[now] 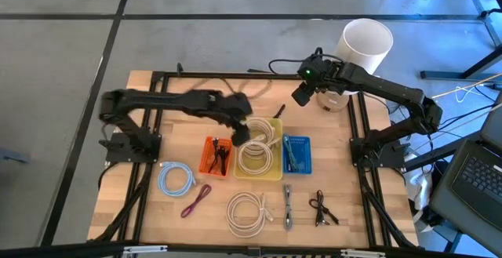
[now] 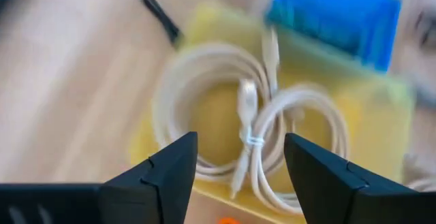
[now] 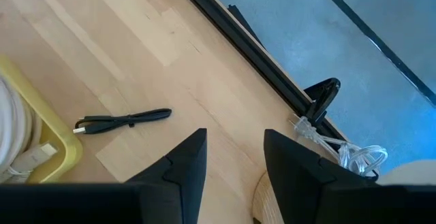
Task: Pick & Place USB Port
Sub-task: Put the black usb cable into the orange bin
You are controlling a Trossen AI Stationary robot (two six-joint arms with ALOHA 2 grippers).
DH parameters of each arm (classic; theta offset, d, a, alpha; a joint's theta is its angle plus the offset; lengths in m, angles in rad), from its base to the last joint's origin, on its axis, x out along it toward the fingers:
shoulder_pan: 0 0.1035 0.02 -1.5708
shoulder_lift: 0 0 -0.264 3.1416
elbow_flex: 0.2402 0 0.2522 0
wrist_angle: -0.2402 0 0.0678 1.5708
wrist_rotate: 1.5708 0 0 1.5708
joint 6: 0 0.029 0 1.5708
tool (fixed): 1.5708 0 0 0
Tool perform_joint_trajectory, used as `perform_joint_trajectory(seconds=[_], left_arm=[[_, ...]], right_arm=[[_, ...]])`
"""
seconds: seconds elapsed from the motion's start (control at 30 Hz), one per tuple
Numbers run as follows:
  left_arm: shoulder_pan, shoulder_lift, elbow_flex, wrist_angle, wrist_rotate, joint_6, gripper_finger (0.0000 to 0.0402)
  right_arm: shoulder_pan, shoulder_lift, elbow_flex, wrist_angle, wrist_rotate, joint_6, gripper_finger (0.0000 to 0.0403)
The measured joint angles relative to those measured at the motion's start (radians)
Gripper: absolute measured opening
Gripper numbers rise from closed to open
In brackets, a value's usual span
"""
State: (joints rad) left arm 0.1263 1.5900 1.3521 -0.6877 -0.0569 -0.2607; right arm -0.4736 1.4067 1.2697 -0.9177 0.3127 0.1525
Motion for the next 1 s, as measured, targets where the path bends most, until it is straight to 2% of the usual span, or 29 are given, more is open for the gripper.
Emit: perform_joint_trajectory(seconds=[0.13, 0.3, 0.5, 0.63, 0.7, 0.77, 1.0], left_arm=[[-0.026, -0.167, -0.001, -0.054, -0.116, -0.09, 0.0207], [-0.111, -0.324, -0.001, -0.199, -0.125, -0.247, 0.0206], [-0.285, -0.397, -0.001, -0.335, -0.184, -0.509, 0.0209], [-0.398, -0.398, -0.002, -0.379, -0.304, -0.629, 0.0205], [-0.441, -0.397, -0.002, -0.402, -0.378, -0.659, 0.0202], [-0.469, -0.396, -0.002, -0.438, -0.456, -0.69, 0.0199], [-0.481, -0.396, -0.002, -0.588, -0.644, -0.757, 0.0192]], right_arm=[[0.0, 0.0, 0.0, -0.004, 0.0, 0.0, 0.0149], [0.0, 0.0, 0.0, -0.009, 0.0, -0.004, 0.0149], [0.0, 0.0, 0.0, -0.038, -0.013, 0.002, 0.0149], [0.024, 0.0, 0.001, -0.235, -0.155, 0.117, 0.0149], [0.064, -0.004, 0.001, -0.339, -0.217, 0.181, 0.0149], [0.127, -0.024, 0.0, -0.418, -0.227, 0.265, 0.0149], [0.411, -0.164, 0.0, -0.48, -0.218, 0.6, 0.0149]])
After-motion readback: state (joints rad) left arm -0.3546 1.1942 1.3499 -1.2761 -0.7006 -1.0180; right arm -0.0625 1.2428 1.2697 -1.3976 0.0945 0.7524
